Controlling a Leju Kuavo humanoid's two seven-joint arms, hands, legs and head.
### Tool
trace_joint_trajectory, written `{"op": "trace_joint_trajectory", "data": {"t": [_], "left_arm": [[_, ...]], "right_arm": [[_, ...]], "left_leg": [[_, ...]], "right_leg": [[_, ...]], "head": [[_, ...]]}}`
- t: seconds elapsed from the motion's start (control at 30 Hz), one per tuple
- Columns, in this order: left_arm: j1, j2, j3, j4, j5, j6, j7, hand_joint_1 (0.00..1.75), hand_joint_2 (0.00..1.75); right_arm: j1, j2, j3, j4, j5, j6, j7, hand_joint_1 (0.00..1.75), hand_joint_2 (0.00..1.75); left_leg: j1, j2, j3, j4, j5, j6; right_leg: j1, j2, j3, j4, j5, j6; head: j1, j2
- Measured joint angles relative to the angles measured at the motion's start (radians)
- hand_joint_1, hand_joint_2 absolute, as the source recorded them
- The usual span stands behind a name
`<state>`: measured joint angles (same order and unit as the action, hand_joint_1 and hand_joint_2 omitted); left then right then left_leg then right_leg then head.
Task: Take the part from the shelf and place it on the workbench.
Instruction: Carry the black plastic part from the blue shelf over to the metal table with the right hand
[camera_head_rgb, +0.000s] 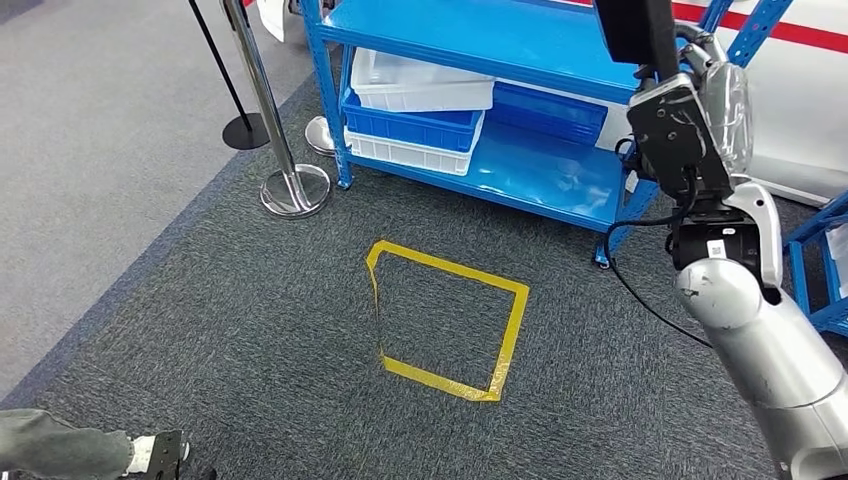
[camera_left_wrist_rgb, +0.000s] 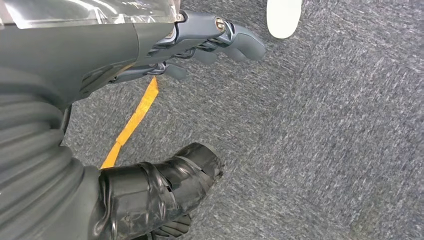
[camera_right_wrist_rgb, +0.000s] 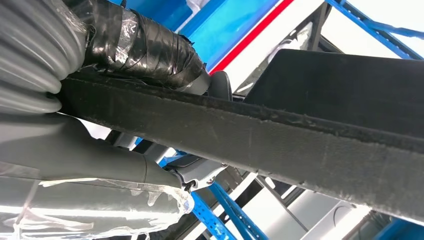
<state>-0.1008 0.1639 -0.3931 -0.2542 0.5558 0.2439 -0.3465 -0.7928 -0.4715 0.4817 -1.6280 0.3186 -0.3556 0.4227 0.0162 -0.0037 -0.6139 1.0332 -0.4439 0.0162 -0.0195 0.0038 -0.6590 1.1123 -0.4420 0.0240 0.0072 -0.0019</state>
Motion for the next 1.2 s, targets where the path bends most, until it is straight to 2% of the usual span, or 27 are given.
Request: {"op": "trace_joint_trajectory", "data": {"t": [0.07,0.13,0.2,0.23,0.3,0.33,0.37,0.4,0.43,0.5,0.57,0.63,0.7,0.73,0.83,0.87,0.9,0.97,1.03,1.07,1.1,1.13,1.2], "left_arm": [[0.001,0.001,0.000,0.000,0.000,0.000,0.001,0.00,1.75],[0.002,0.001,0.000,0.001,0.000,-0.001,0.001,0.00,1.75],[0.002,0.001,0.000,0.002,0.000,-0.003,0.001,0.00,1.75],[0.002,0.001,0.000,0.002,0.000,-0.004,0.000,0.00,1.75],[0.003,0.001,0.000,0.002,0.001,-0.008,0.000,0.00,1.75],[0.004,0.001,0.000,0.002,0.001,-0.009,0.000,0.00,1.75],[0.006,0.001,0.000,0.002,0.001,-0.010,0.000,0.00,1.75],[0.006,0.001,0.000,0.002,0.001,-0.011,0.000,0.00,1.75],[0.007,0.001,0.000,0.002,0.001,-0.013,0.000,0.00,1.75],[0.006,0.003,0.000,0.002,0.001,-0.016,-0.001,0.00,1.75],[0.005,0.007,0.000,0.002,0.001,-0.019,-0.002,0.00,1.75],[0.004,0.010,0.000,0.002,0.002,-0.021,-0.003,0.00,1.75],[0.004,0.012,0.000,0.002,0.002,-0.022,-0.004,0.00,1.75],[0.004,0.012,0.000,0.002,0.002,-0.022,-0.005,0.00,1.75],[0.002,0.011,0.000,0.002,0.002,-0.025,-0.006,0.00,1.75],[0.002,0.010,0.000,0.002,0.002,-0.026,-0.006,0.00,1.75],[0.002,0.009,0.000,0.002,0.002,-0.026,-0.006,0.00,1.75],[0.002,0.009,0.000,0.002,0.002,-0.027,-0.006,0.00,1.75],[0.003,0.009,0.000,0.002,0.002,-0.028,-0.006,0.00,1.75],[0.003,0.009,0.000,0.002,0.002,-0.029,-0.006,0.00,1.75],[0.003,0.011,0.000,0.002,0.003,-0.030,-0.007,0.00,1.75],[0.003,0.011,0.000,0.002,0.005,-0.032,-0.009,0.00,1.75],[0.003,0.013,0.000,0.002,0.009,-0.035,-0.013,0.00,1.75]], "right_arm": [[-0.002,0.000,0.001,-0.002,0.000,0.001,0.000,1.75,1.75],[0.000,-0.001,0.001,-0.004,0.001,0.002,0.001,1.75,1.75],[0.001,-0.001,0.001,-0.006,0.001,0.002,0.001,1.75,1.75],[0.001,-0.001,0.001,-0.007,0.001,0.003,0.001,1.75,1.75],[0.002,-0.001,0.002,-0.010,0.002,0.003,0.001,1.75,1.75],[0.004,-0.001,0.002,-0.011,0.002,0.004,0.002,1.75,1.75],[0.006,-0.001,0.003,-0.011,0.002,0.005,0.002,1.75,1.75],[0.008,-0.001,0.003,-0.011,0.002,0.006,0.003,1.75,1.75],[0.009,-0.001,0.004,-0.012,0.002,0.007,0.004,1.75,1.75],[0.009,-0.001,0.004,-0.016,0.003,0.010,0.006,1.75,1.75],[0.008,-0.001,0.004,-0.020,0.005,0.011,0.008,1.75,1.75],[0.011,0.000,0.005,-0.021,0.007,0.012,0.009,1.75,1.75],[0.014,-0.001,0.005,-0.022,0.008,0.013,0.010,1.75,1.75],[0.013,-0.002,0.005,-0.022,0.009,0.012,0.009,1.75,1.75],[0.012,-0.002,0.006,-0.022,0.013,0.012,0.006,1.75,1.75],[0.014,-0.002,0.007,-0.022,0.014,0.012,0.005,1.75,1.75],[0.016,-0.002,0.007,-0.022,0.014,0.012,0.005,1.75,1.75],[0.017,-0.002,0.008,-0.021,0.014,0.012,0.005,1.75,1.75],[0.018,-0.002,0.009,-0.021,0.014,0.012,0.005,1.75,1.75],[0.019,-0.002,0.010,-0.021,0.014,0.012,0.005,1.75,1.75],[0.019,-0.001,0.011,-0.020,0.015,0.010,0.003,1.75,1.75],[0.018,0.000,0.012,-0.019,0.016,0.008,-0.001,1.75,1.75],[0.018,0.004,0.014,-0.016,0.017,0.002,-0.015,1.75,1.75]], "left_leg": [[-0.003,-0.001,-0.007,0.007,-0.004,-0.011],[-0.003,-0.001,-0.010,0.005,-0.001,-0.020],[-0.001,0.000,-0.018,0.025,-0.018,-0.028],[-0.001,0.000,-0.034,0.061,-0.041,-0.031],[-0.001,0.000,-0.090,0.180,-0.098,-0.035],[-0.002,0.000,-0.118,0.235,-0.116,-0.035],[-0.003,0.000,-0.134,0.264,-0.119,-0.032],[-0.005,0.000,-0.132,0.258,-0.104,-0.026],[-0.010,0.000,-0.113,0.216,-0.074,-0.018],[-0.022,-0.001,-0.051,0.092,-0.018,0.011],[-0.033,-0.001,-0.013,0.015,0.000,0.035],[-0.037,-0.001,-0.004,-0.006,0.003,0.044],[-0.030,0.002,0.015,-0.039,0.017,0.043],[-0.024,0.004,0.025,-0.056,0.024,0.042],[-0.016,0.005,0.034,-0.067,0.029,0.038],[-0.015,0.005,0.033,-0.066,0.028,0.037],[-0.014,0.005,0.033,-0.065,0.027,0.036],[-0.013,0.005,0.032,-0.064,0.026,0.035],[-0.011,0.005,0.032,-0.061,0.024,0.032],[-0.008,0.005,0.032,-0.057,0.022,0.029],[-0.004,0.004,0.026,-0.043,0.012,0.017],[0.000,0.002,0.018,-0.025,0.003,0.005],[0.007,-0.001,0.002,0.004,-0.012,-0.021]], "right_leg": [[0.003,0.001,0.024,-0.051,0.004,-0.007],[0.005,0.005,0.022,-0.053,0.006,-0.021],[0.004,0.005,0.023,-0.058,0.009,-0.033],[0.003,0.005,0.024,-0.060,0.010,-0.038],[0.008,0.005,0.025,-0.060,0.009,-0.045],[0.011,0.005,0.025,-0.060,0.009,-0.047],[0.016,0.006,0.025,-0.059,0.008,-0.050],[0.020,0.007,0.026,-0.059,0.007,-0.052],[0.025,0.008,0.028,-0.058,0.006,-0.054],[0.032,0.009,0.032,-0.059,0.005,-0.056],[0.031,0.009,0.032,-0.061,0.006,-0.053],[0.027,0.009,0.032,-0.068,0.010,-0.046],[0.028,0.008,0.034,-0.066,0.003,-0.038],[0.028,0.008,0.024,-0.041,-0.014,-0.032],[0.015,0.007,-0.054,0.123,-0.091,-0.013],[0.010,0.006,-0.075,0.164,-0.104,-0.008],[0.008,0.006,-0.087,0.187,-0.110,-0.004],[0.006,0.006,-0.092,0.195,-0.110,-0.002],[0.002,0.006,-0.092,0.192,-0.101,0.002],[-0.002,0.005,-0.086,0.178,-0.088,0.006],[-0.007,0.004,-0.055,0.117,-0.062,0.016],[-0.011,0.004,-0.026,0.057,-0.037,0.018],[-0.013,0.006,0.020,-0.042,-0.003,0.013]], "head": [[-0.002,0.000],[-0.005,0.000],[-0.008,0.000],[-0.009,0.000],[-0.012,0.000],[-0.012,0.000],[-0.012,0.000],[-0.012,0.000],[-0.012,0.000],[-0.011,0.000],[-0.010,0.000],[-0.011,0.000],[-0.011,0.000],[-0.010,0.000],[-0.009,0.000],[-0.009,0.000],[-0.009,0.000],[-0.009,0.000],[-0.009,0.000],[-0.009,0.000],[-0.007,0.000],[-0.005,0.000],[0.000,0.000]]}}
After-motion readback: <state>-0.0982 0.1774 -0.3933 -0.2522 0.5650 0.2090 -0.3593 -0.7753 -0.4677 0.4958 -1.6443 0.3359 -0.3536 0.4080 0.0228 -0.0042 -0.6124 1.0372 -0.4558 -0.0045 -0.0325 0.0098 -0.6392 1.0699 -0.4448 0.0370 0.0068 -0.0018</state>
